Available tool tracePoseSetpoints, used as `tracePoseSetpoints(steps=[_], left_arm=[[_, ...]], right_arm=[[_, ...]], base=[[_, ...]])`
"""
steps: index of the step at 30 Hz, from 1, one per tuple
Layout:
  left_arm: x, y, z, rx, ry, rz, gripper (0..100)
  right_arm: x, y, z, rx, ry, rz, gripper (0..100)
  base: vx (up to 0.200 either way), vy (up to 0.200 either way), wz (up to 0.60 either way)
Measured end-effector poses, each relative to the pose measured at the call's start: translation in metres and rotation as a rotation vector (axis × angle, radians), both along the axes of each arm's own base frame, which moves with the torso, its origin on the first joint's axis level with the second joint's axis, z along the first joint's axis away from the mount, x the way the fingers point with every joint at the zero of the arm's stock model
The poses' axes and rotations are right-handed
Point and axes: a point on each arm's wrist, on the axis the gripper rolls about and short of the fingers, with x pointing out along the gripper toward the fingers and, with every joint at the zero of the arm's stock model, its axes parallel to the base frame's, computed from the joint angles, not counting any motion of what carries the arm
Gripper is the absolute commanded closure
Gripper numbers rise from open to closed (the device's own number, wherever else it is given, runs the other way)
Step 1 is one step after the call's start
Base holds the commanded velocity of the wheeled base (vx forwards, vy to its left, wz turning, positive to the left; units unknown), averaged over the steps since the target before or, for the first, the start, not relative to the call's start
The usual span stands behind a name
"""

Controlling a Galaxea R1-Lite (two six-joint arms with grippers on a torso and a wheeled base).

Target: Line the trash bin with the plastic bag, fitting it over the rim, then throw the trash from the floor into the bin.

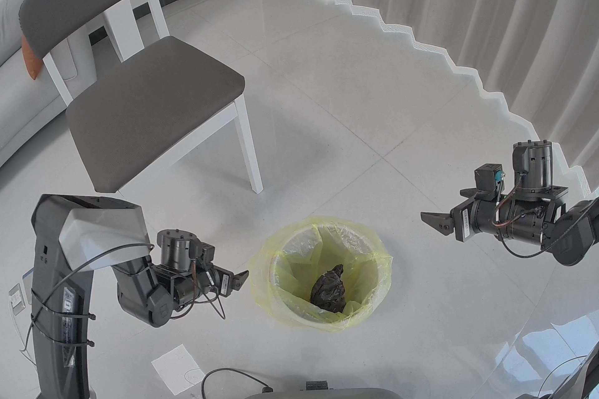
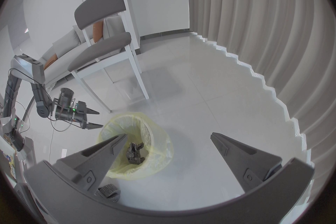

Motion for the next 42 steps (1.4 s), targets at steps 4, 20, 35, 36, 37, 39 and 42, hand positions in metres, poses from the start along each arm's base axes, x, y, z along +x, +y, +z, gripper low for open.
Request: tracePoseSetpoints(steps=[4, 20, 35, 36, 37, 39, 42], left_arm=[[-0.009, 0.012, 0.017, -0.022, -0.053, 0.019, 0], [-0.085, 0.04, 0.154, -0.145, -0.297, 0.055, 0], [-0.217, 0.079, 0.237, -0.214, -0.403, 0.135, 0], [-0.225, 0.081, 0.239, -0.217, -0.409, 0.139, 0], [-0.235, 0.083, 0.241, -0.222, -0.419, 0.145, 0], [-0.256, 0.088, 0.243, -0.231, -0.442, 0.159, 0], [-0.285, 0.094, 0.243, -0.241, -0.467, 0.178, 0]], right_arm=[[-0.006, -0.004, -0.006, -0.008, 0.024, -0.01, 0], [-0.088, -0.032, 0.032, 0.025, -0.12, -0.05, 0], [-0.207, -0.073, 0.034, 0.12, -0.335, -0.164, 0], [-0.214, -0.074, 0.032, 0.133, -0.341, -0.167, 0], [-0.223, -0.076, 0.029, 0.148, -0.348, -0.17, 0], [-0.238, -0.078, 0.024, 0.177, -0.36, -0.171, 0], [-0.261, -0.079, 0.012, 0.212, -0.364, -0.167, 0]], base=[[0.0, 0.0, 0.0], [0.0, 0.0, 0.0], [0.0, 0.0, 0.0], [0.0, 0.0, 0.0], [0.0, 0.0, 0.0], [0.0, 0.0, 0.0], [0.0, 0.0, 0.0]])
